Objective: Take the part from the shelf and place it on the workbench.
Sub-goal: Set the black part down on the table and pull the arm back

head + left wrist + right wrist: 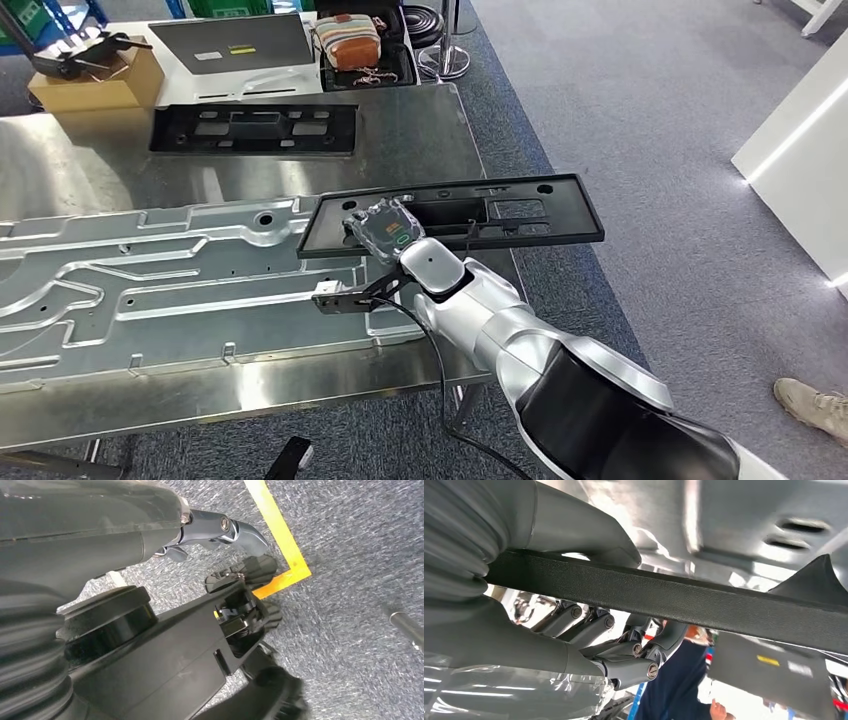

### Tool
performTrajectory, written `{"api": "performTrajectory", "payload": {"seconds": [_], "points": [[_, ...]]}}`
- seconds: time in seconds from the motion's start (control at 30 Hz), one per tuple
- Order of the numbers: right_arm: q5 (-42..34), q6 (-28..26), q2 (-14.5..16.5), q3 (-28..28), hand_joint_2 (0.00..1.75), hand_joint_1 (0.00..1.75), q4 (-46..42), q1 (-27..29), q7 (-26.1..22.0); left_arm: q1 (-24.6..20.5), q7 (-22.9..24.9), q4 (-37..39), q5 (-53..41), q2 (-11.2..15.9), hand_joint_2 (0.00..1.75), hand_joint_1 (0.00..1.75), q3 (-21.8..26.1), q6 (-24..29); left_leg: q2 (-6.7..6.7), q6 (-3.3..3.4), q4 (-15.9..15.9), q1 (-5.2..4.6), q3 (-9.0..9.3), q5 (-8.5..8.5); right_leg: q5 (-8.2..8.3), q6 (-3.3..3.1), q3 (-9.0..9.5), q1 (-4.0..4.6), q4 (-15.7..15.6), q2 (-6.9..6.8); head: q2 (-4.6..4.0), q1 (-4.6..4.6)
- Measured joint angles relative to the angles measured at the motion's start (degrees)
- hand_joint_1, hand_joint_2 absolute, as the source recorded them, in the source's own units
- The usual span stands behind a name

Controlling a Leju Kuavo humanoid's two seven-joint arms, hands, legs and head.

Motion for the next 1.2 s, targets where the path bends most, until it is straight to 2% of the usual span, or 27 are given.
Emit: {"api": "performTrajectory", "payload": {"seconds": [0.03,0.07,0.1,0.17,0.2,0.23,0.27,0.3,0.4,0.47,0.6,0.7,0.83,1.2], "points": [[0.5,0.3,-0.1,0.0,1.75,1.75,0.0,0.0,0.5,0.0,0.0,0.0,0.0,0.0,1.75,0.00,0.0,0.0,-0.02,-0.11,0.1,0.05,0.14,-0.20,-0.47,0.19,-1.60,-0.22,2.3,-0.04,0.00,0.00],[1.0,0.7,-0.2,0.0,1.75,1.75,0.1,0.0,1.0,0.1,0.1,0.0,-0.1,0.0,1.75,0.00,0.0,0.0,-0.04,-0.27,0.3,0.12,0.32,-0.45,0.19,0.32,-2.18,-0.42,2.4,-0.08,0.00,0.00],[1.4,1.0,-0.3,0.0,1.75,1.75,0.1,-0.1,1.4,0.1,0.1,0.0,-0.1,0.0,1.75,0.00,0.0,0.0,-0.06,-0.49,0.5,0.21,0.57,-0.78,2.00,0.42,-1.55,-0.57,0.2,-0.12,0.00,0.00],[2.0,1.4,-0.4,0.0,1.75,1.75,0.1,-0.7,1.8,0.1,0.2,0.0,-0.3,-0.2,1.75,0.00,0.0,0.0,-0.06,-1.07,1.0,0.36,1.14,-1.53,6.50,0.34,1.67,-0.65,-7.7,-0.24,0.00,0.00],[2.2,1.5,-0.4,0.0,1.75,1.75,0.1,-1.1,1.8,0.1,0.3,0.0,-0.3,-0.3,1.75,0.00,0.0,0.0,-0.03,-1.41,1.2,0.40,1.31,-1.80,7.65,0.08,2.99,-0.51,-10.8,-0.29,0.00,0.00],[2.4,1.6,-0.4,0.0,1.75,1.75,0.0,-1.5,1.9,0.1,0.4,0.0,-0.4,-0.4,1.75,0.00,0.0,0.1,0.01,-1.77,1.3,0.40,1.41,-1.99,8.25,-0.29,3.70,-0.36,-12.6,-0.33,0.00,0.00],[2.6,1.6,-0.4,0.0,1.75,1.75,0.0,-1.7,1.9,0.1,0.4,0.0,-0.4,-0.4,1.75,0.00,0.0,0.3,0.03,-2.05,1.4,0.34,1.39,-2.12,8.12,-0.66,3.91,-0.24,-13.0,-0.32,0.00,0.00],[2.8,1.6,-0.4,0.0,1.75,1.75,0.0,-1.8,1.9,0.1,0.5,0.0,-0.5,-0.5,1.75,0.00,0.0,0.6,0.05,-2.06,1.4,0.33,1.44,-2.26,8.27,-0.88,4.05,-0.16,-13.2,-0.28,0.00,0.00],[3.6,1.1,-0.3,0.0,1.75,1.75,0.0,-2.0,1.9,0.1,0.5,0.0,-0.7,-0.5,1.75,0.00,0.0,1.4,0.13,-1.71,1.2,0.38,1.79,-2.45,8.40,-1.20,4.25,-0.05,-13.3,-0.13,0.00,0.00],[5.2,0.4,-0.1,0.0,1.75,1.75,0.0,-2.2,2.8,0.1,0.5,0.0,-0.9,-0.6,1.75,0.00,0.0,1.7,0.15,-1.75,0.9,0.40,1.93,-2.46,8.19,-1.53,4.24,0.01,-13.3,-0.09,0.00,0.00],[12.2,0.4,0.6,0.7,1.75,1.75,-0.4,-4.9,9.8,0.2,0.8,0.0,-1.0,-0.6,1.75,0.00,0.0,2.2,0.15,-1.95,0.5,0.41,2.05,-2.44,8.01,-1.85,4.15,0.07,-13.2,-0.10,0.00,0.00],[12.9,1.8,0.9,1.3,1.75,1.75,-1.9,-8.1,12.2,0.3,0.9,0.0,-1.1,-0.6,1.75,0.00,0.0,2.3,0.16,-2.52,0.4,0.48,2.10,-2.47,7.93,-1.99,4.12,0.13,-13.1,-0.11,0.00,0.00],[12.9,1.8,1.2,1.5,1.75,1.75,-2.6,-10.6,10.9,0.3,0.7,0.0,-1.6,-0.6,1.75,0.00,0.0,2.2,0.15,-2.90,0.3,0.54,2.13,-2.47,7.92,-2.02,4.18,0.20,-13.1,-0.20,0.00,0.00],[11.7,-9.1,1.2,1.4,1.75,1.75,-2.7,-12.0,10.9,0.4,0.8,0.0,-2.1,-0.6,1.75,0.00,0.0,1.9,0.12,-3.09,0.5,0.47,2.12,-2.48,7.98,-1.93,4.37,0.08,-13.2,-0.27,0.00,0.00]]}}
